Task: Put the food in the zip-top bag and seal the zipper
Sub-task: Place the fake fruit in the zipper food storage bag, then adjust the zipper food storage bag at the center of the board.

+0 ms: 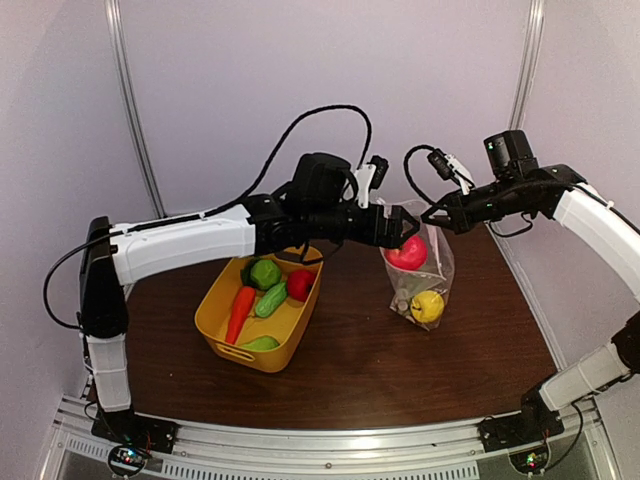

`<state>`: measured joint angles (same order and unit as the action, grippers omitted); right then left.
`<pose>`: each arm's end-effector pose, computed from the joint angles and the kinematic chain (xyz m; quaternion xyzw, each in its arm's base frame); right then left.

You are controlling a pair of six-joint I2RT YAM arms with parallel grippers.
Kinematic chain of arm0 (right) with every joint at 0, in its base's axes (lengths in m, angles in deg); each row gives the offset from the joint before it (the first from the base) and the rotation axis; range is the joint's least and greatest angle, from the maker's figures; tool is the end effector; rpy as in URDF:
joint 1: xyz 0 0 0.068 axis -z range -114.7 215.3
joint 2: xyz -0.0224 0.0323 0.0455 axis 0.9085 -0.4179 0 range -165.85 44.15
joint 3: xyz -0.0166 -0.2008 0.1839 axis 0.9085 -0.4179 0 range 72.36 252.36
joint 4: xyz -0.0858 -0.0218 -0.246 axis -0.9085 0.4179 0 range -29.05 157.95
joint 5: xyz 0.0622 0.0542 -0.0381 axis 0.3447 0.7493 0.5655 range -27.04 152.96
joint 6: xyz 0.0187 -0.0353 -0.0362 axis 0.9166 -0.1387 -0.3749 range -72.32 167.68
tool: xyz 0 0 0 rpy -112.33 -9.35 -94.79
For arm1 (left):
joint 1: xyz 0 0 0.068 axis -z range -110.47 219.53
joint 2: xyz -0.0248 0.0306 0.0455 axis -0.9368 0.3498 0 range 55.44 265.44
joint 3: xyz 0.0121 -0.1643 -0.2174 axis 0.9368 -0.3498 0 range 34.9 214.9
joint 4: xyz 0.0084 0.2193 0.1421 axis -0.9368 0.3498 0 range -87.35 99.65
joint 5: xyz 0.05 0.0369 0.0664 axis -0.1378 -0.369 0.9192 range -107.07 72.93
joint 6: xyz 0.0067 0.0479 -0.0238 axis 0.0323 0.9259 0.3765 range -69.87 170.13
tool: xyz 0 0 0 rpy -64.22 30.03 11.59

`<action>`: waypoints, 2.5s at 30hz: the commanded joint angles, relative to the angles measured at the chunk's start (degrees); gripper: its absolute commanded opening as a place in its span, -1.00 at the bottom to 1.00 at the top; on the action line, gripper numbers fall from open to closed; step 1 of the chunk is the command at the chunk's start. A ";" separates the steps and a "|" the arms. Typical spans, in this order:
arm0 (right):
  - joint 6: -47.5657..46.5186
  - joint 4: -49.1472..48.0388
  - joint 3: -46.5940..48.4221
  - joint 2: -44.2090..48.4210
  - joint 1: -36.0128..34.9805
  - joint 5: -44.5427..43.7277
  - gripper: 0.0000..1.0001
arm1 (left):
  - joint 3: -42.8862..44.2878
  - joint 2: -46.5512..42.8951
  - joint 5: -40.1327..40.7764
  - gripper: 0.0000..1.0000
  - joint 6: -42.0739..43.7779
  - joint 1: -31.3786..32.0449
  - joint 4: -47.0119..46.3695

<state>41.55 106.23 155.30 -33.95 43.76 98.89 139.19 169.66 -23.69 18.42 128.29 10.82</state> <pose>0.2555 0.1233 0.3856 -0.3320 0.8077 0.3309 0.3575 0.2475 -0.4158 0.3371 0.2220 0.7778 -0.4491 0.3796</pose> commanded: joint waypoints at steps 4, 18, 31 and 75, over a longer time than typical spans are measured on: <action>1.07 -1.59 -0.14 0.41 -0.43 -1.22 -1.00 | -8.99 -10.91 7.72 0.95 -1.36 0.05 -2.41; 1.19 -2.99 -2.19 1.33 -0.42 -2.47 -1.00 | -9.85 -6.60 2.62 0.02 -13.80 0.15 -0.02; -6.04 6.24 14.67 -3.09 -0.17 -17.97 -1.00 | -0.76 -4.78 1.99 -1.00 -8.19 0.21 -2.62; 1.50 3.11 10.28 -8.72 -1.93 -13.99 -1.00 | -3.37 4.46 -1.02 -0.81 -24.15 -0.85 -3.12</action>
<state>43.16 109.09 163.28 -42.41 42.16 84.77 133.10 173.37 -23.49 -5.05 127.48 8.02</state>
